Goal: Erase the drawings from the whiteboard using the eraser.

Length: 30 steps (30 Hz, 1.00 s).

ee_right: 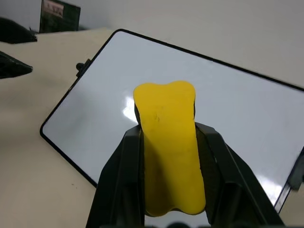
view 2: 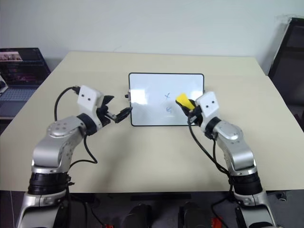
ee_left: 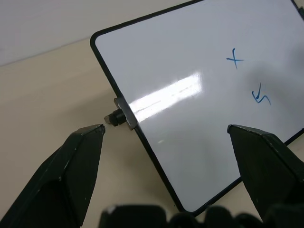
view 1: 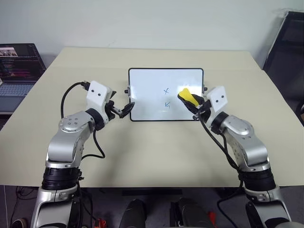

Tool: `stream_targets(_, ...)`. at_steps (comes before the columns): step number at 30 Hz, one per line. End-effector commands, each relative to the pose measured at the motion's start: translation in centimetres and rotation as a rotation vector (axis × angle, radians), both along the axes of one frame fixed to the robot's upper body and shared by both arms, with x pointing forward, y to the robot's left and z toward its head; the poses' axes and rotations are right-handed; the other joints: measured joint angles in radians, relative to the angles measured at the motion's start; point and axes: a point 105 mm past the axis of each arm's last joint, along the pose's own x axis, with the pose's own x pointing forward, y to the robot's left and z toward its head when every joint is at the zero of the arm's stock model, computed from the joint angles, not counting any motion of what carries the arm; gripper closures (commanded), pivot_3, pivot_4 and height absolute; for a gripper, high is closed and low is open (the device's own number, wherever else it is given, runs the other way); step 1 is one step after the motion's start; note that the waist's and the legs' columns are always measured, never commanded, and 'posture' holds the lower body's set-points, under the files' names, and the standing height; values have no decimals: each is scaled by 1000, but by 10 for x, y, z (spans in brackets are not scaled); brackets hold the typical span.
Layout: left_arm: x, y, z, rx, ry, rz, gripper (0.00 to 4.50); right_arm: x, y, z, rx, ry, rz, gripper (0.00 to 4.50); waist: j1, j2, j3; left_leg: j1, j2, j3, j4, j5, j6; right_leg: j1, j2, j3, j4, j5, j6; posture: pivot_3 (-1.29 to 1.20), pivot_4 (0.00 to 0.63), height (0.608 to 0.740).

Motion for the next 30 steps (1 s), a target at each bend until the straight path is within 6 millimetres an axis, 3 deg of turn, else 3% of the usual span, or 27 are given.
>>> stream_targets(1, 4, -4, 9, 44, -31, -13, 0, 5, 18, 15, -73, -79, 37, 3398, -1, 0, 0, 0, 0, 0, 0, 0, 0, 0, 0, 0, 0, 0, 0, 0, 150, 740)
stream_targets(10, 5, -15, 1, 133, -19, -79, 0, 48, 51, 1, -277, -50, 38, 3398, -3, 0, 0, 0, 0, 1, 0, 0, 0, -1, 0, 0, 0, 0, -1, 0, 150, 740)
stream_targets(19, 3, -16, -9, 160, -16, -102, 0, 80, 61, 5, -368, -62, 8, 3398, -3, 0, 0, -1, 0, 1, -1, 0, 0, -2, 0, 0, 0, 1, -1, 0, 150, 740)
stream_targets(22, 3, -15, -11, 158, -15, -101, 0, 87, 56, -4, -418, -46, -9, 3398, -5, 0, 0, -1, 0, 1, -1, 0, 0, -2, 0, 0, 0, 1, -1, 0, 150, 740)
stream_targets(30, 1, -14, -13, 153, -18, -102, 0, 94, 16, -26, -470, 44, -62, 3398, 1, 0, 0, 1, 0, -1, 2, 0, 0, 1, -1, -1, 1, 1, -1, 0, 150, 740)
